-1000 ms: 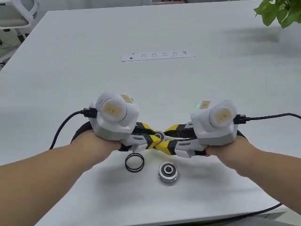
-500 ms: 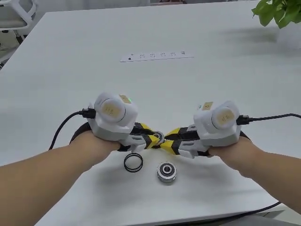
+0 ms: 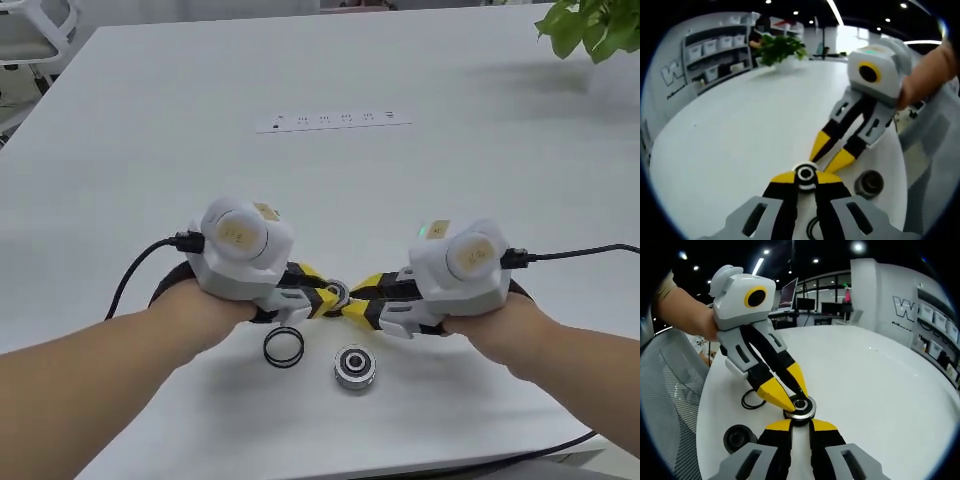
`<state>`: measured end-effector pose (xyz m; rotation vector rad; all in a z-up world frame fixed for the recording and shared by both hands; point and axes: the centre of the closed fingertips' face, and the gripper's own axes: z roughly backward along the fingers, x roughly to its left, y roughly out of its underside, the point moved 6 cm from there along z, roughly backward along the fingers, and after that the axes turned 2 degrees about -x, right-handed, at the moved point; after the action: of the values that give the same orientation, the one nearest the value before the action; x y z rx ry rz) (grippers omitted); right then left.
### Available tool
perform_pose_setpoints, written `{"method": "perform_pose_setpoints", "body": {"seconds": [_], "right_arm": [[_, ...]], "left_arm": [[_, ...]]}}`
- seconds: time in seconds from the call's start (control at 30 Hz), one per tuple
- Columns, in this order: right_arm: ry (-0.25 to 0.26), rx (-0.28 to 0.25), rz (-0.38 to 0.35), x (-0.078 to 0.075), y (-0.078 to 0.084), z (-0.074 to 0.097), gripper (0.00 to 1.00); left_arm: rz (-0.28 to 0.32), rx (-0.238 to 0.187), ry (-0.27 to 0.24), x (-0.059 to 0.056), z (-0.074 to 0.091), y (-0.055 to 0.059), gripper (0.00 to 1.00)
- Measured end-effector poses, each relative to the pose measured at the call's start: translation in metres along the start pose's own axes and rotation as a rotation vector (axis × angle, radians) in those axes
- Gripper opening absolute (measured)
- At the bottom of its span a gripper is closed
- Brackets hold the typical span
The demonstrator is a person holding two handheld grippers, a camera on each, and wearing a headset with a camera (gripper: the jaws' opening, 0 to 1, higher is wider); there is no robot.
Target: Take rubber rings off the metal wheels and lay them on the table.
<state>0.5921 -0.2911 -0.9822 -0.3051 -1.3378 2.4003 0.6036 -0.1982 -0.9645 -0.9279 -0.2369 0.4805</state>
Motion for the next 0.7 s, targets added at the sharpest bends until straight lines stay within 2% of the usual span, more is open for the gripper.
{"method": "perform_pose_setpoints", "body": {"seconds": [0.07, 0.1, 0.13, 0.17, 0.33, 0.43, 0.5, 0.6, 0.7], "right_arm": [[0.006, 0.010, 0.020, -0.0006, -0.0003, 0.0005, 0.06], [0.055, 0.043, 0.028, -0.0055, 0.0031, 0.0037, 0.00], [0.002, 0.020, -0.001, -0.0014, 0.0009, -0.0001, 0.00], [0.023, 0.024, -0.011, -0.0047, 0.0021, 0.0016, 0.00], [0.020, 0.015, -0.040, -0.0061, 0.0028, 0.0009, 0.00], [0.024, 0.003, -0.092, -0.0076, 0.0041, 0.0016, 0.00], [0.026, 0.004, -0.070, -0.0063, 0.0035, 0.0020, 0.00], [0.035, 0.015, 0.016, -0.0041, 0.0014, 0.0023, 0.00], [0.029, 0.019, 0.014, -0.0048, 0.0014, 0.0015, 0.00]], "left_arm": [[-0.001, -0.001, -0.001, 0.0001, -0.0001, 0.0001, 0.13], [-0.001, -0.001, -0.001, 0.0000, 0.0000, 0.0001, 0.13], [-0.002, -0.003, 0.003, -0.0009, -0.0004, -0.0001, 0.13], [-0.004, 0.000, 0.000, -0.0009, -0.0002, -0.0002, 0.13], [-0.009, 0.001, -0.001, -0.0010, 0.0002, -0.0003, 0.13], [-0.008, 0.002, -0.002, -0.0007, 0.0000, -0.0002, 0.12], [-0.009, 0.000, -0.003, -0.0007, 0.0000, -0.0001, 0.12], [-0.005, -0.005, -0.003, -0.0004, 0.0000, 0.0001, 0.12], [-0.004, -0.006, -0.003, 0.0000, 0.0000, 0.0004, 0.12]]}}
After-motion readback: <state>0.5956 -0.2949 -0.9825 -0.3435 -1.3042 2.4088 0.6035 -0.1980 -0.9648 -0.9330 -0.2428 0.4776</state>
